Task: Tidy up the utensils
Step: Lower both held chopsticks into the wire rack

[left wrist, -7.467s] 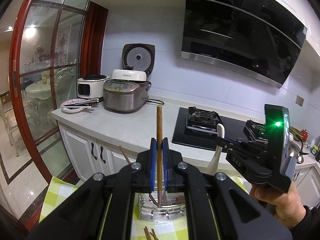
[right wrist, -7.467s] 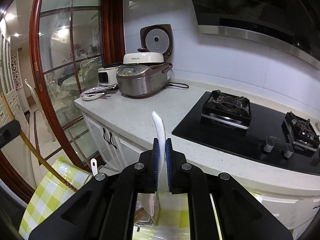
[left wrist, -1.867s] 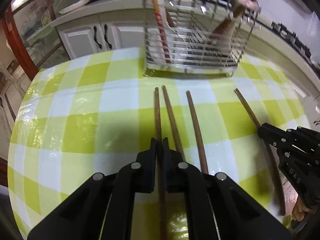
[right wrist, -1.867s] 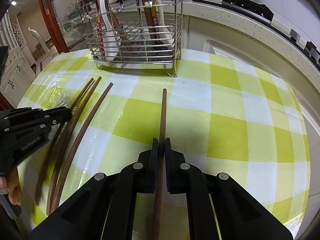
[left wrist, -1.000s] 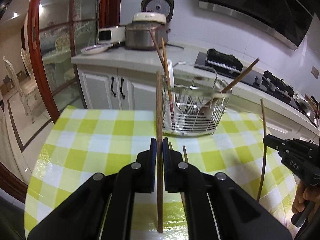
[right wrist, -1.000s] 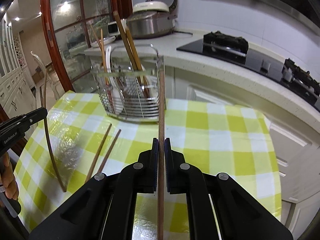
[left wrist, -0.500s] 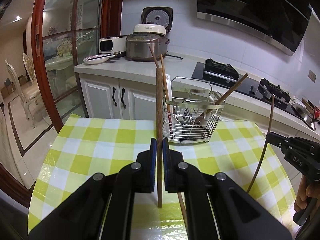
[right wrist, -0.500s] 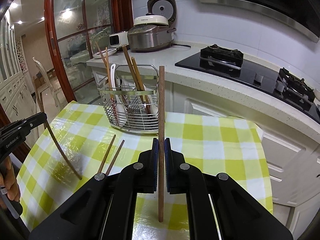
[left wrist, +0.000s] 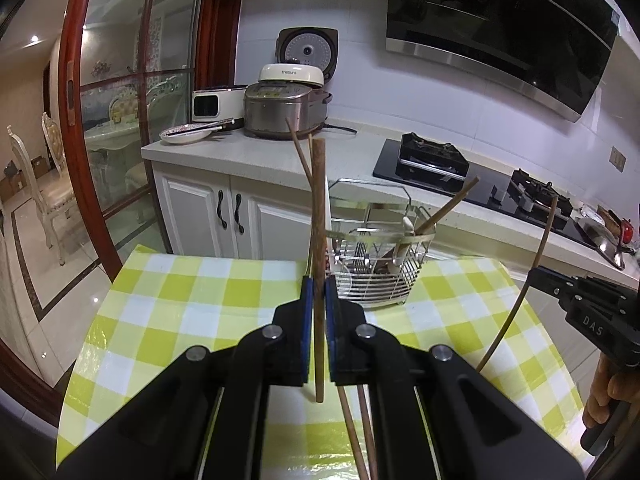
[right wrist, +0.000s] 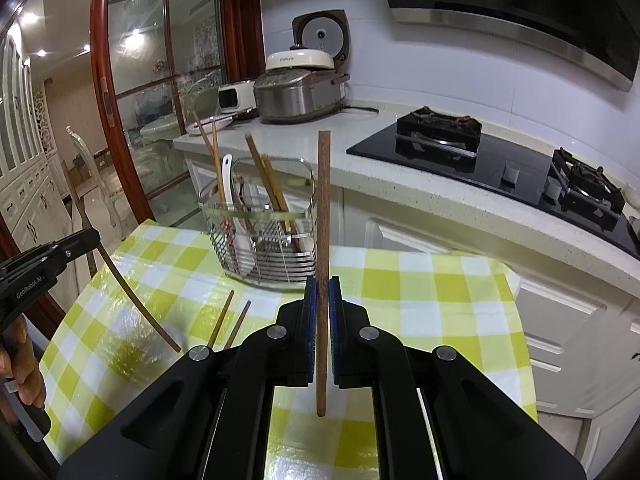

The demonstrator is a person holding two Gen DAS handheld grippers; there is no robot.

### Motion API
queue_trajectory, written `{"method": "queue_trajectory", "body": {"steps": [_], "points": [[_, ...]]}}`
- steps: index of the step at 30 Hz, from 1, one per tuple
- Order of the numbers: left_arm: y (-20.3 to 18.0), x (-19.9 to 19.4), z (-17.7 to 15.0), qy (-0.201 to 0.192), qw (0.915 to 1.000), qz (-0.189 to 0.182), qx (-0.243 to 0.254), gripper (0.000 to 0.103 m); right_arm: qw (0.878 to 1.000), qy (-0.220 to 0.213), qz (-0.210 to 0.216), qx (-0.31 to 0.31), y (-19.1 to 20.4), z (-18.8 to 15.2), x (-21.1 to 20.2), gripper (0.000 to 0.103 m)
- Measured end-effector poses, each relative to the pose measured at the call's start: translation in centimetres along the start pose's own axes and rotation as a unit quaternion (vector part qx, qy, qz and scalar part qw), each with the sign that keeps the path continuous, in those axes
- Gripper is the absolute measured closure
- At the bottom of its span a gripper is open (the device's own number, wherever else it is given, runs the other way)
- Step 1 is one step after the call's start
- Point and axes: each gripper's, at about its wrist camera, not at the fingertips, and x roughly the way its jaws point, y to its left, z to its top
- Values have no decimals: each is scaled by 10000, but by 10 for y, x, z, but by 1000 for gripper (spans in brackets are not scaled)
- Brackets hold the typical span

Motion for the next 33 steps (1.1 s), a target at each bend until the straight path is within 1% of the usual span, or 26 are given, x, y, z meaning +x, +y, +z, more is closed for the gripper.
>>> {"method": "queue_trajectory", "body": {"steps": [7, 11, 20, 27, 33], "points": [[-9, 0, 23, -177, 9998, -88, 87, 97, 9998, -212, -9, -18, -3, 28, -3, 97], [-16, -2, 46, -341, 9992, -158, 158, 97, 9993, -380, -9, -33, -5, 48, -8, 97], [-32, -4, 98, -871, 9958, -180, 236, 97, 9965, -838, -4, 14, -9, 100, -13, 97], [-42, 0, 121, -1128, 9930, -198, 304, 97, 9938, -1113, 34, -56, -9, 137, -11, 97], [-44, 8, 137, -1325, 9906, -195, 279, 97, 9901, -1400, 96, -81, -6, 156, -13, 97]]}}
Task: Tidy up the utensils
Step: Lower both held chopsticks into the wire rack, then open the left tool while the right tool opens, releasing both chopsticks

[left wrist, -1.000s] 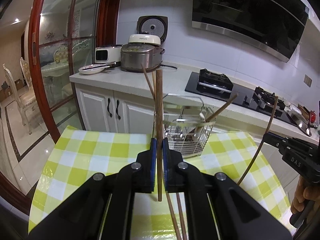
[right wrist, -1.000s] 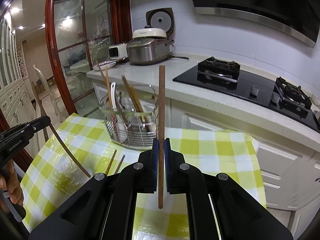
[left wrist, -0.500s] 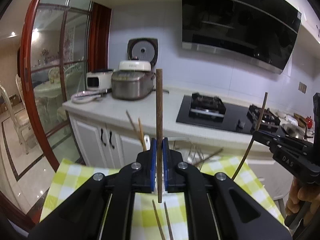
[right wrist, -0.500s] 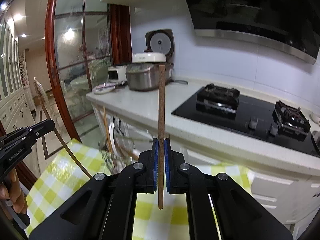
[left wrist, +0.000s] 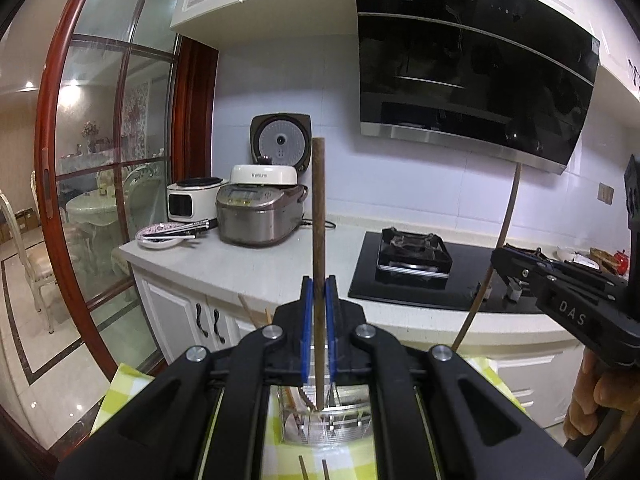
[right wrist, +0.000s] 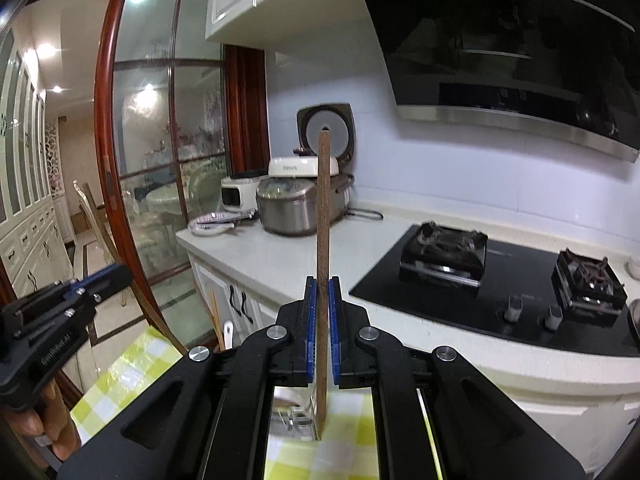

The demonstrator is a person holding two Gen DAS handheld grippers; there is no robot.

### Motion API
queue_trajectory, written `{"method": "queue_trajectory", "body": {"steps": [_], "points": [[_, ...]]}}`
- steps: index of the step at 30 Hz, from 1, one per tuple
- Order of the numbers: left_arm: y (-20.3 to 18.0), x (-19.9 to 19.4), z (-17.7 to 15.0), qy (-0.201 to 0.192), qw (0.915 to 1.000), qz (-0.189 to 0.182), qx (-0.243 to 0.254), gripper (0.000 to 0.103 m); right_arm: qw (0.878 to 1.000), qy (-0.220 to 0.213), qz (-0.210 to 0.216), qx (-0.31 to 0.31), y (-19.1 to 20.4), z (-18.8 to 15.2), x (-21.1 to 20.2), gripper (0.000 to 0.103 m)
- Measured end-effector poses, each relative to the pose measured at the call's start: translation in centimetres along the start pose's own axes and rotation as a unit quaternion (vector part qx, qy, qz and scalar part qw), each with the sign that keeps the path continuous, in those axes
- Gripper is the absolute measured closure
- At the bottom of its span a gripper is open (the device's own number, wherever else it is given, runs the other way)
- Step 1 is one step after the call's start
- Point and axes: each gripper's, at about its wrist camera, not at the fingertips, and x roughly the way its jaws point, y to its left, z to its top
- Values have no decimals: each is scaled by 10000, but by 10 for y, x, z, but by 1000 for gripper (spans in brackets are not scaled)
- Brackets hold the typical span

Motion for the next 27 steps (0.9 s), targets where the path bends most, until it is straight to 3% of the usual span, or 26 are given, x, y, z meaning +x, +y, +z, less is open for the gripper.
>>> {"method": "queue_trajectory", "body": {"steps": [13, 27], "points": [[3, 31, -11, -73, 9999, 54, -116, 97, 9991, -355, 236, 5, 9, -4, 26, 97], [12, 67, -57, 54, 9994, -4, -339, 97, 9993, -160, 323, 116, 7, -51, 70, 97]]}}
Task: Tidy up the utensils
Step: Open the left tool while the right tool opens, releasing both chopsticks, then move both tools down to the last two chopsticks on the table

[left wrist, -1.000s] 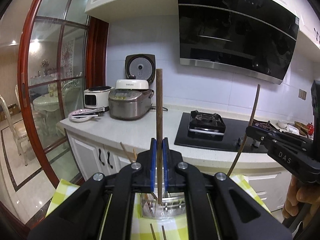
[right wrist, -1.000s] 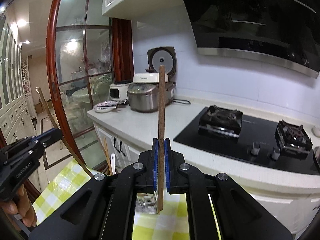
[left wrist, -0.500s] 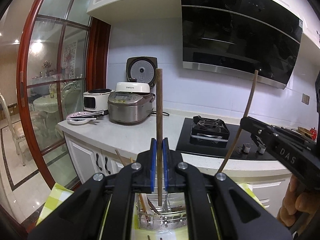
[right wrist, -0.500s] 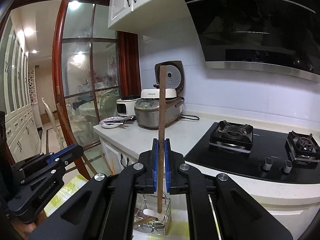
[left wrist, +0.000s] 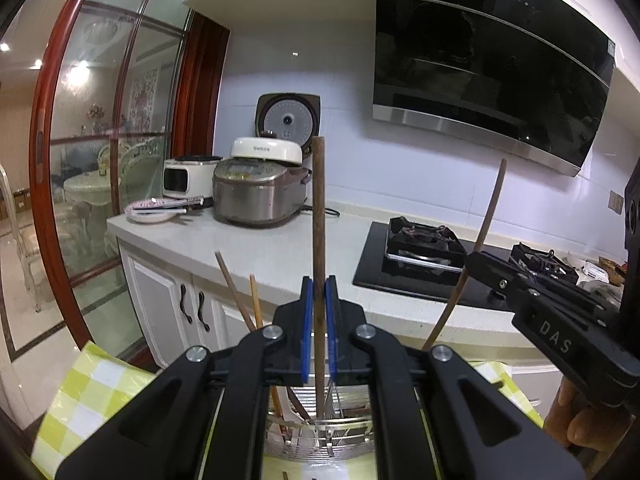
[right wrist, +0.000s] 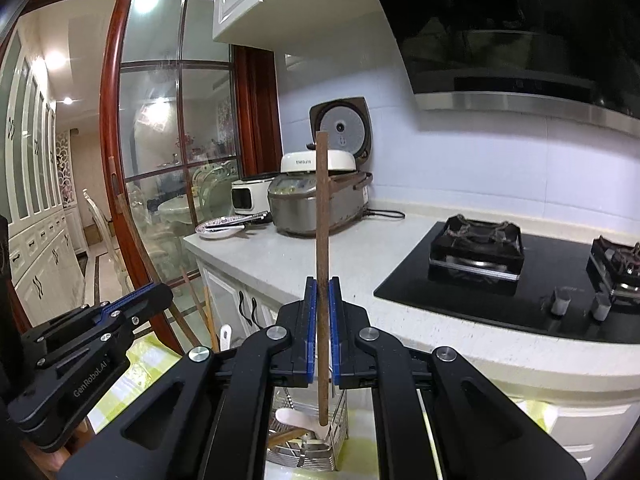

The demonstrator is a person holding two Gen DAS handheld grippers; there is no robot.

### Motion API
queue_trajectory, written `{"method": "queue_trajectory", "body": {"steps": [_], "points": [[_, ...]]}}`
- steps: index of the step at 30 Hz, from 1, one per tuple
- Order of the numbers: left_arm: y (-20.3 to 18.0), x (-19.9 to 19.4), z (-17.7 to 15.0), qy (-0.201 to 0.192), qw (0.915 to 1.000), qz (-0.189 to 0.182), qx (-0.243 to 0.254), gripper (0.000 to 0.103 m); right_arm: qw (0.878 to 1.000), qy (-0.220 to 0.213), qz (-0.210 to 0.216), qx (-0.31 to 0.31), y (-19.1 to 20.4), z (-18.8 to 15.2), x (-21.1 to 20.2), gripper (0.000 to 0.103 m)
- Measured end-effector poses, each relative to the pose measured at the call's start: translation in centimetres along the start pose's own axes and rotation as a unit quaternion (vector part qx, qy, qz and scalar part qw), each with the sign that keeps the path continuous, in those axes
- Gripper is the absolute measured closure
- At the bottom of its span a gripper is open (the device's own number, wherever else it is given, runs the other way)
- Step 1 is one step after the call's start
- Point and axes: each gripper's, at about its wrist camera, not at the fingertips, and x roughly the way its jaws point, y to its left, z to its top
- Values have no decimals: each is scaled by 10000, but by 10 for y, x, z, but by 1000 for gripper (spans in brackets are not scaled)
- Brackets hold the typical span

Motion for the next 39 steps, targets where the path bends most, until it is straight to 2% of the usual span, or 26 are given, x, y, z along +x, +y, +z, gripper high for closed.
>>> {"method": "queue_trajectory", "body": {"steps": [8, 11, 12, 13, 14, 15, 16, 19, 21, 23, 28, 32, 39], "points": [[7, 14, -25, 214, 9998, -27, -59, 96, 9997, 194, -61, 161, -8, -25, 14, 96], [13, 18, -32, 279, 9995, -8, -177, 95, 9994, 164, -125, 264, -12, -27, 13, 93], [15, 19, -33, 300, 9993, 11, -207, 90, 9994, 185, -146, 264, -13, -27, 13, 85], [17, 19, -34, 306, 9992, 44, -254, 85, 9992, 189, -200, 279, -13, -28, 13, 71], [18, 18, -35, 289, 9991, 58, -291, 74, 9991, 160, -242, 299, -14, -28, 11, 62], [21, 16, -36, 251, 9991, 68, -342, 68, 9991, 87, -264, 334, -16, -29, 8, 44], [22, 14, -37, 229, 9990, 67, -370, 67, 9989, -4, -300, 366, -18, -29, 4, 40], [28, 4, -39, 181, 9987, 104, -462, 61, 9982, -143, -363, 466, -24, -31, -8, 40], [33, -5, -42, 75, 9982, 171, -569, 51, 9968, -243, -455, 612, -30, -34, -18, 37], [36, -17, -45, -40, 9977, 238, -638, 46, 9940, -358, -624, 824, -39, -40, -31, 34], [37, -52, -59, -262, 9972, 476, -517, 43, 9833, -401, -1163, 1343, -58, -77, -66, 30], [35, -69, -83, -9, 9976, 563, -399, 36, 9797, -79, -1433, 1403, -57, -114, -81, 28], [34, -68, -131, 976, 9933, 575, -219, 35, 9811, 837, -1360, 1094, -32, -171, -83, 28]]}}
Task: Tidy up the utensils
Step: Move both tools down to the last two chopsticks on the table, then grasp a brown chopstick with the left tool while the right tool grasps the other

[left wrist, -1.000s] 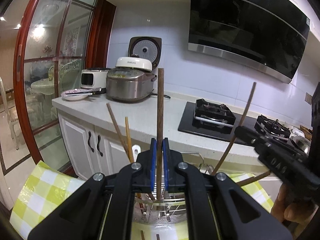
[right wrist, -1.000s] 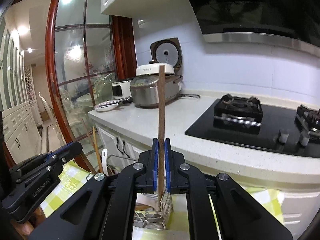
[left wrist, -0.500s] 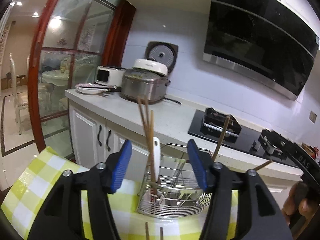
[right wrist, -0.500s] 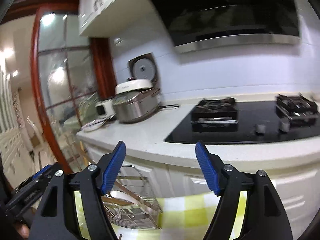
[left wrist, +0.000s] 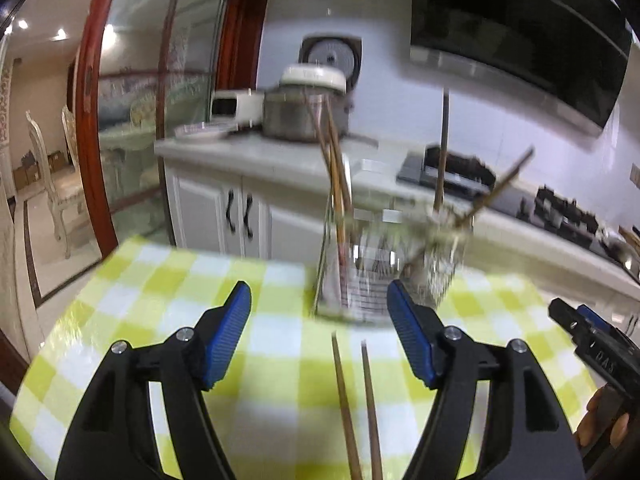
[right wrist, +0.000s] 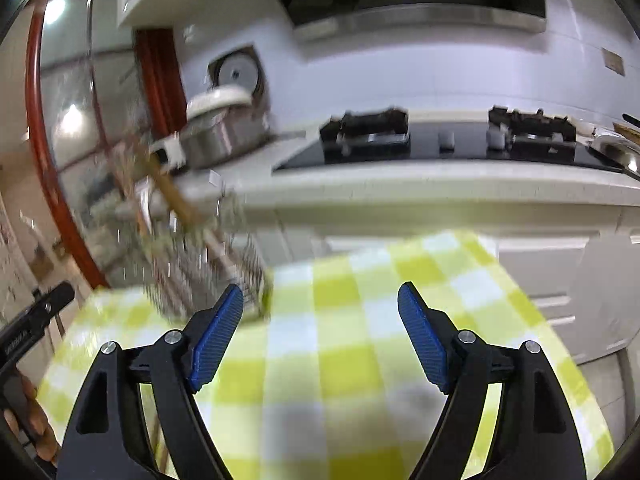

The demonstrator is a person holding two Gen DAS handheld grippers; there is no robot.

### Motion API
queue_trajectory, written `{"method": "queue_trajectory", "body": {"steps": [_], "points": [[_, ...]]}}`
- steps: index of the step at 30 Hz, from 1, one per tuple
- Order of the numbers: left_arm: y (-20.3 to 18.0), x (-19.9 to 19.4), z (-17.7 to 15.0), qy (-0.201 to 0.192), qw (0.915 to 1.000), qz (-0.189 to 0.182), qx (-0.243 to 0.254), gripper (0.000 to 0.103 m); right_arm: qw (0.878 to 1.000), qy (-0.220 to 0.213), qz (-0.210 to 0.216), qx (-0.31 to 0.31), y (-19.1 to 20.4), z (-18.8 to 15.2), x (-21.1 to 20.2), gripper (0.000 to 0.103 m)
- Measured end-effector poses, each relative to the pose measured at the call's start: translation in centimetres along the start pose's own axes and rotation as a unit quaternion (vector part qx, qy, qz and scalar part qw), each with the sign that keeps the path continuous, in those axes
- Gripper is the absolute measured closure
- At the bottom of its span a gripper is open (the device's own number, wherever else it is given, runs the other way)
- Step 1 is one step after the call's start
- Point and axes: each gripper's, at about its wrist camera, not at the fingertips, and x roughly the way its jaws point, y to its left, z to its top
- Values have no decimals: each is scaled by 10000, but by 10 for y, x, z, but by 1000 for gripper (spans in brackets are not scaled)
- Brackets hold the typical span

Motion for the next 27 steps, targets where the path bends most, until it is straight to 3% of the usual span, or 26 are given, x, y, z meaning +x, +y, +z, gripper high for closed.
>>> {"method": "queue_trajectory", "body": {"steps": [8, 11, 15, 27], "points": [[2, 31, -43, 1166, 9930, -57, 163, 36, 9941, 1019, 254, -280, 19, -42, 17, 28], [0, 43, -53, 1555, 9875, -133, 206, 56, 9898, 1341, 273, -398, 23, -52, 25, 28], [-1, 56, -62, 1801, 9831, -113, 295, 68, 9865, 1543, 297, -468, 25, -57, 31, 28], [-23, 80, -76, 2293, 9709, -104, 682, 81, 9828, 1761, 327, -442, 21, -58, 37, 24]]}}
